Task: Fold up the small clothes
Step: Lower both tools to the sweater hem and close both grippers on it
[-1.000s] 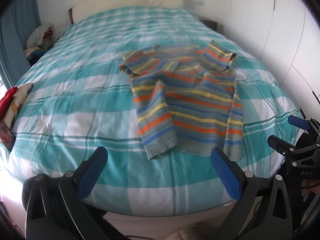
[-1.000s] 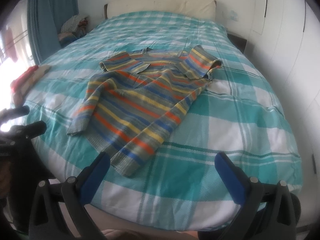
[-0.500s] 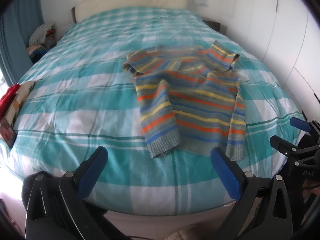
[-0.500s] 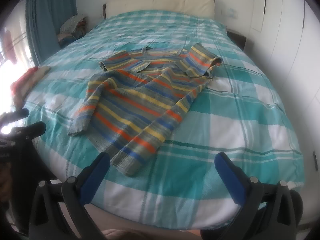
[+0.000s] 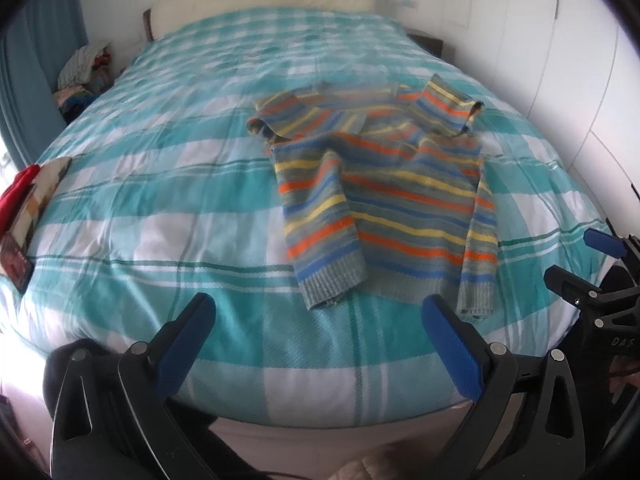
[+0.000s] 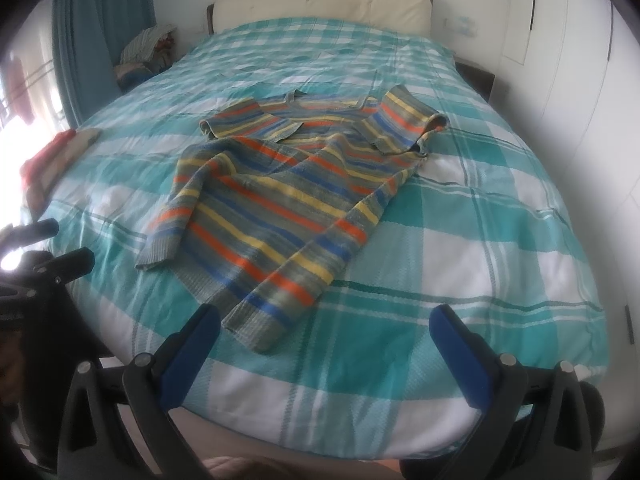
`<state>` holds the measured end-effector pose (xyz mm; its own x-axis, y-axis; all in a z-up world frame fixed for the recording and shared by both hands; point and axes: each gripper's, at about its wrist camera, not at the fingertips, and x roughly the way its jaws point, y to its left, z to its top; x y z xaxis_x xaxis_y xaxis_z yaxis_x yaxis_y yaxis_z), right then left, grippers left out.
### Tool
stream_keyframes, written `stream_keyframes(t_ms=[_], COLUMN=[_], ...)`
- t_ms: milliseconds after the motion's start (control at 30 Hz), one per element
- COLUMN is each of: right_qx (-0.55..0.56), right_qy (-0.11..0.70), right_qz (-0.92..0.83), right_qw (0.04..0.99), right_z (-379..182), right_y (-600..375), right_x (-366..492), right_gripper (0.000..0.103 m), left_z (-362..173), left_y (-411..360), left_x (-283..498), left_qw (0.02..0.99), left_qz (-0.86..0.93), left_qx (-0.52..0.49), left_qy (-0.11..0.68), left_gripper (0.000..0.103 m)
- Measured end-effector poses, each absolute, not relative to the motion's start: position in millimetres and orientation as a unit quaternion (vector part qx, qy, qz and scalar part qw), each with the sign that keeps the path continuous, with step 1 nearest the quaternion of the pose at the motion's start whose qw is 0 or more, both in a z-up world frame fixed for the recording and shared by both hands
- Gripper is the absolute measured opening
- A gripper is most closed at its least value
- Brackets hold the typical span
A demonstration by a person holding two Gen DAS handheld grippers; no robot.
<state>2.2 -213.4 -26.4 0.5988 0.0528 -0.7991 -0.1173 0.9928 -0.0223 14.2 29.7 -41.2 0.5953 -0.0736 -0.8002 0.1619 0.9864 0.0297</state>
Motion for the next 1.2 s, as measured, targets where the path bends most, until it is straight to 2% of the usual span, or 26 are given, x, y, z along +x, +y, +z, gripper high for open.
stream_keyframes(t_ms=[200,333,533,667,733,800,833,867,900,933,967,1000,1133,1200], right_qx=[-0.021,0.014,0.147,0.151,0.109,0.029,-0.004,-0.030,-0.032,-0.001,0.032,0.057,0.106,0.121], right_qy=[0.437,0.449,0.501,0.493,0.486,0.482,0.484,0.487,0.497,0.500,0.502,0.505,0.517,0.520], right_qz=[0.050,0.057,0.136,0.157,0.171,0.172,0.164,0.149,0.132,0.128,0.128,0.114,0.040,0.017], right_qw=[0.898,0.892,0.842,0.842,0.850,0.858,0.860,0.860,0.857,0.857,0.855,0.854,0.849,0.845], right_z=[-21.9,-34.7,-82.3,-85.1,-82.3,-88.0,-93.3,-100.4,-106.0,-106.1,-104.0,-102.2,-99.6,-99.7], right_y=[-223.2,-246.2,-259.1,-233.0,-206.1,-178.3,-170.6,-169.0,-175.5,-191.0,-207.2,-226.8,-298.5,-322.3], right_x=[0.0,0.1,11.2,29.8,37.5,42.9,44.6,46.7,47.8,45.5,42.1,36.6,10.9,-0.1], right_gripper=[0.103,0.103,0.102,0.100,0.100,0.097,0.086,0.056,0.039,0.020,0.015,0.013,0.013,0.013], left_z=[-48.4,-75.6,-112.9,-135.0,-136.8,-135.1,-134.4,-132.6,-130.9,-128.5,-125.2,-121.9,-112.7,-112.8], left_y=[61.4,91.1,82.4,77.9,71.0,57.4,55.0,53.9,55.3,59.5,65.6,71.7,94.2,98.9], left_x=[16.0,23.9,50.4,85.3,95.7,101.4,102.1,102.2,102.3,101.2,98.8,96.5,86.8,83.3], left_qw=[0.891,0.869,0.837,0.822,0.828,0.835,0.834,0.831,0.825,0.819,0.815,0.813,0.816,0.815], left_qz=[-0.047,-0.048,-0.116,-0.105,-0.100,-0.110,-0.117,-0.132,-0.148,-0.161,-0.169,-0.171,-0.165,-0.164], left_qx=[0.017,-0.041,-0.101,-0.115,-0.107,-0.073,-0.066,-0.069,-0.080,-0.093,-0.104,-0.111,-0.118,-0.108], left_qy=[0.452,0.491,0.526,0.548,0.541,0.535,0.536,0.536,0.539,0.543,0.545,0.545,0.542,0.545], left_gripper=[0.103,0.103,0.102,0.099,0.094,0.070,0.065,0.049,0.030,0.024,0.020,0.020,0.021,0.031])
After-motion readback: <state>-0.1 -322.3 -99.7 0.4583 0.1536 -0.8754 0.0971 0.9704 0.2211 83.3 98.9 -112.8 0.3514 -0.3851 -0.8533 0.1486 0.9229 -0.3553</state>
